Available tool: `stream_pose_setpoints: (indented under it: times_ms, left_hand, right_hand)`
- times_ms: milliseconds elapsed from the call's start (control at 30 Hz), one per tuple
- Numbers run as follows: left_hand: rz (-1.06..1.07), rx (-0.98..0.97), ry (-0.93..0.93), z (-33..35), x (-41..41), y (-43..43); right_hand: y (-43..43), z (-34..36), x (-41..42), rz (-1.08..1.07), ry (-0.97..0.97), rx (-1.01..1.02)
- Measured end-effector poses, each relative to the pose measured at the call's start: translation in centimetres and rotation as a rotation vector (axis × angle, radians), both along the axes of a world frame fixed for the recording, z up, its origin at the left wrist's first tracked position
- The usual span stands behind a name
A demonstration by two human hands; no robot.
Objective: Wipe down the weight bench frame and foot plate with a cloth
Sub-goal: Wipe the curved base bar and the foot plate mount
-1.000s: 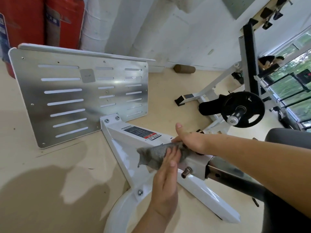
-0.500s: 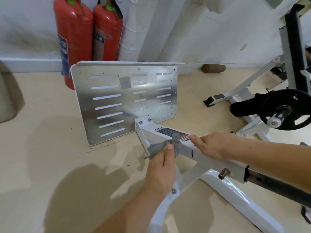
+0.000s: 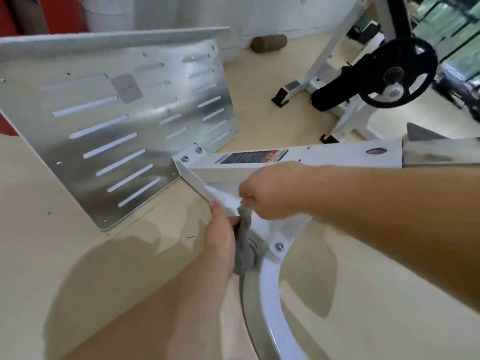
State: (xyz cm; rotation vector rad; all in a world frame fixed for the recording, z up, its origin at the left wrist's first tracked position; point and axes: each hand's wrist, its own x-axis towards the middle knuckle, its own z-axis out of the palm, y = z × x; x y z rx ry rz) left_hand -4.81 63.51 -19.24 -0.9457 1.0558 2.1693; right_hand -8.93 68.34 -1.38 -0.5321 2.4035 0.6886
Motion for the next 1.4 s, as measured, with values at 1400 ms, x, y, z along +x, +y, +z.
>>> stream_pose_setpoints:
  times_ms: [1400]
  left_hand:
    - [-1.38, -1.33, 0.918, -13.3, 11.6, -5.9]
  right_hand:
    - [8.4, -21.0, 7.2, -0.113, 0.061, 0.072]
